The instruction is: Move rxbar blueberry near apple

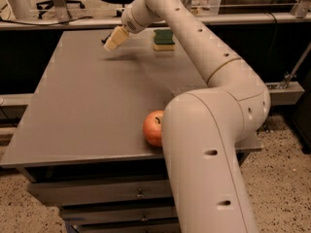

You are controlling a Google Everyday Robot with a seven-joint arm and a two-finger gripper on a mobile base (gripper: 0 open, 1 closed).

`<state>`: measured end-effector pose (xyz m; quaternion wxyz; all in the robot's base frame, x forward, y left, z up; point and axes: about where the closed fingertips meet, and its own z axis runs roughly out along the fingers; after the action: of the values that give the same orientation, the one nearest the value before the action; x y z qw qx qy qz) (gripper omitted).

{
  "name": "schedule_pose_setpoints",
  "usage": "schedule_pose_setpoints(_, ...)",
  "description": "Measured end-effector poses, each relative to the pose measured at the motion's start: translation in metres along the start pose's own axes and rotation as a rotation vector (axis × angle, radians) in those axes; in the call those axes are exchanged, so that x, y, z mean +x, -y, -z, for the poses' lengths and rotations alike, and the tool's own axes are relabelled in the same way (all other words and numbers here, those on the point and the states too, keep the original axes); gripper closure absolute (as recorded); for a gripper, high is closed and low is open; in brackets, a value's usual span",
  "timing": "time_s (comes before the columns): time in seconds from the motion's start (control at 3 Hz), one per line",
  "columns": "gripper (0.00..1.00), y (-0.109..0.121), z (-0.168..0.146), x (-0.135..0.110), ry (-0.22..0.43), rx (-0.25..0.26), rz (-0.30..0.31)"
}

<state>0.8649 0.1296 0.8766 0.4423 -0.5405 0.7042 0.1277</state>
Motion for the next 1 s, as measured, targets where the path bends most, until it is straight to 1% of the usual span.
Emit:
schedule_pose_setpoints(0.33, 0.00, -0.007, 0.008, 0.015, -0.018, 0.034, -0.051)
schedule_pose_setpoints(0.67, 0.00, -0.015, 0.003, 0.030, -0.027, 0.049, -0.098)
schedule_pose_setpoints(1.0, 0.00, -0.013, -0.007, 0.036, 0.002, 0.052, -0.130)
